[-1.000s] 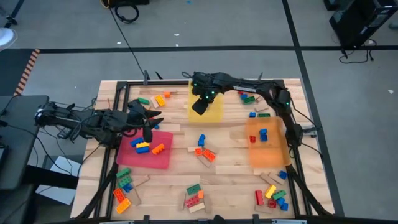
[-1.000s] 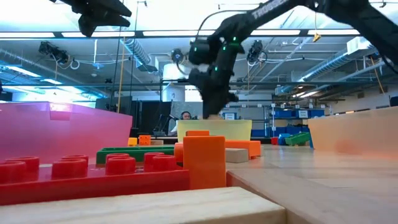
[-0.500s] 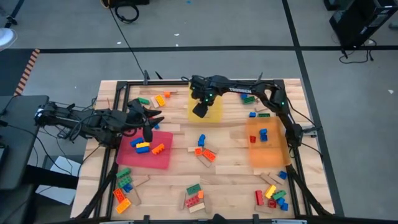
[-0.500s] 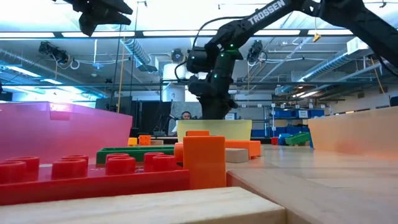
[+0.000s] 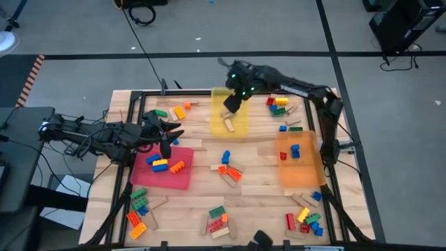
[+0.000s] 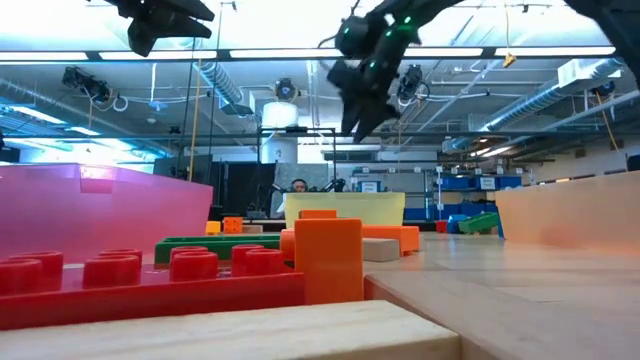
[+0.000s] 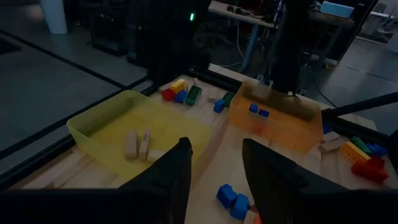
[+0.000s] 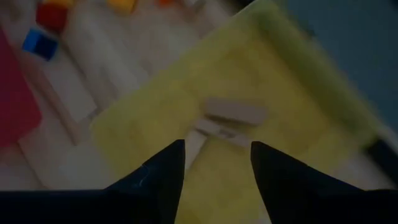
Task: Sort blocks by size
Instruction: Put the 1 stud blue game piece into the orange bin
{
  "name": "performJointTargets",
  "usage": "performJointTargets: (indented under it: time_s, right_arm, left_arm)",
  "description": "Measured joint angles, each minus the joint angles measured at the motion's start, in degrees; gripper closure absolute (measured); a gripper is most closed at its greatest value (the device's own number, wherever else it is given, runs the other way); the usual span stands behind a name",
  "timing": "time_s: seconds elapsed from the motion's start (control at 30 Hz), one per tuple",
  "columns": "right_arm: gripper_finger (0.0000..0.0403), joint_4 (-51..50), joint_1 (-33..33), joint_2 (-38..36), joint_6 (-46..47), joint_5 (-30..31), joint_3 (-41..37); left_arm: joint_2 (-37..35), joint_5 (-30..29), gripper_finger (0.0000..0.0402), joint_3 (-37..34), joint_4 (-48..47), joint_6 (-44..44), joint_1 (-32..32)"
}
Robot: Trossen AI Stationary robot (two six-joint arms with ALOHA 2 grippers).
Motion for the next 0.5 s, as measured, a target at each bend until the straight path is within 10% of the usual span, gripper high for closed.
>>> performJointTargets:
  time_s: [0.5]
  right_arm:
    - [0.0202,-5.4,-11.5,-14.8,2.7,8.1,-7.5]
  left_arm:
    - [0.0,0.0,0.0249,0.0,0.0,0.0,0.0]
